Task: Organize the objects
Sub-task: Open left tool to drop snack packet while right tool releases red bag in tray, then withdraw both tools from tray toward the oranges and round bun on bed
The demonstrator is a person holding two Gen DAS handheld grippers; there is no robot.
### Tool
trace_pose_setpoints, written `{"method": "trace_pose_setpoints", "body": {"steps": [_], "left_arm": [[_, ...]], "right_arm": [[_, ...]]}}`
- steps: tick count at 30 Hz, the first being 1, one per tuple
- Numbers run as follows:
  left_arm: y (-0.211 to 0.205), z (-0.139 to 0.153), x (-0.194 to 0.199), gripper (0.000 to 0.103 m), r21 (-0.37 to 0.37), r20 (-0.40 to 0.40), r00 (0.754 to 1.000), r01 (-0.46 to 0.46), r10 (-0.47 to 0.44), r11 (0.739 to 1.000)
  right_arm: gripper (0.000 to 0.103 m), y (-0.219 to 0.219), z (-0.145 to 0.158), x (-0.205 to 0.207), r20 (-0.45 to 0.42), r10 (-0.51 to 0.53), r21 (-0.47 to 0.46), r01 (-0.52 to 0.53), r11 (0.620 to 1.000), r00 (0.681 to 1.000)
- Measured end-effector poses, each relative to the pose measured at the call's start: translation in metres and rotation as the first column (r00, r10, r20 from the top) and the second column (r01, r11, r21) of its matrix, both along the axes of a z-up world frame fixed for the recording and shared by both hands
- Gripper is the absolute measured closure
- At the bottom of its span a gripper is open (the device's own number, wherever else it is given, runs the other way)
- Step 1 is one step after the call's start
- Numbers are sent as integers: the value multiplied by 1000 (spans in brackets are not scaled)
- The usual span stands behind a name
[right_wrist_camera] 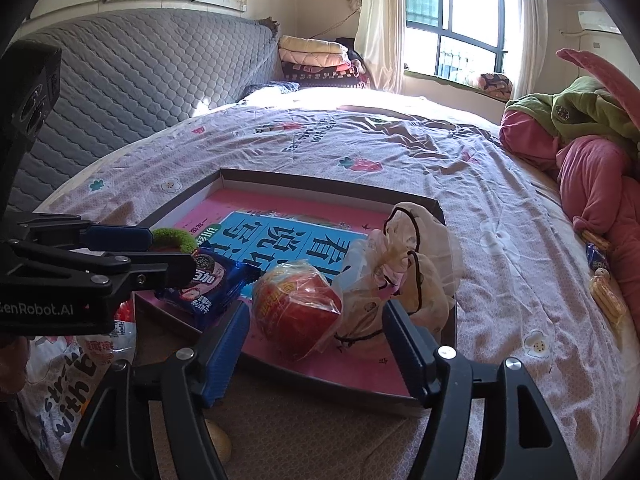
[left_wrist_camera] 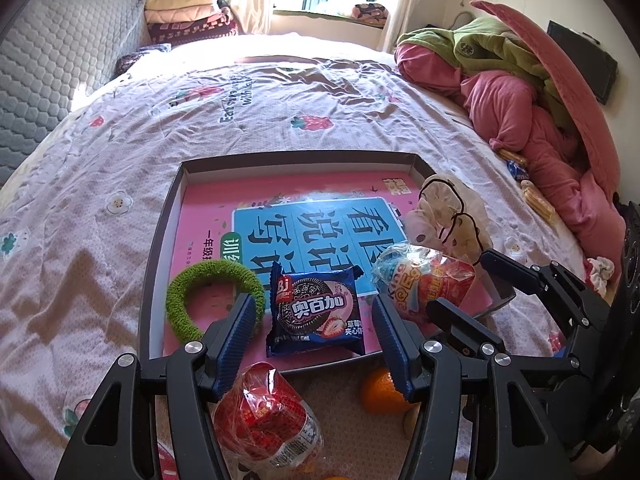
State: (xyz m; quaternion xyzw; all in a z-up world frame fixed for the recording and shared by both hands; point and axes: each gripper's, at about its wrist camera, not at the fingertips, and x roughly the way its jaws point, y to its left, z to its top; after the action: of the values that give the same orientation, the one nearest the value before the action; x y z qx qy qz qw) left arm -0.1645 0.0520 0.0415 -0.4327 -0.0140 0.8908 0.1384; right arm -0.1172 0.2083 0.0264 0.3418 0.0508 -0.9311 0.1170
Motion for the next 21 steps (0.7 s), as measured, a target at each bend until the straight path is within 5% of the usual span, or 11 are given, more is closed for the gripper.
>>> {"method": "trace_pose_setpoints", "body": {"steps": [21], "left_arm": [[-23,21,36,30,46,-109,991,-78,82,996]], "right_arm": [[27,8,29,14,-102,-10,-72,3,997,995]]}}
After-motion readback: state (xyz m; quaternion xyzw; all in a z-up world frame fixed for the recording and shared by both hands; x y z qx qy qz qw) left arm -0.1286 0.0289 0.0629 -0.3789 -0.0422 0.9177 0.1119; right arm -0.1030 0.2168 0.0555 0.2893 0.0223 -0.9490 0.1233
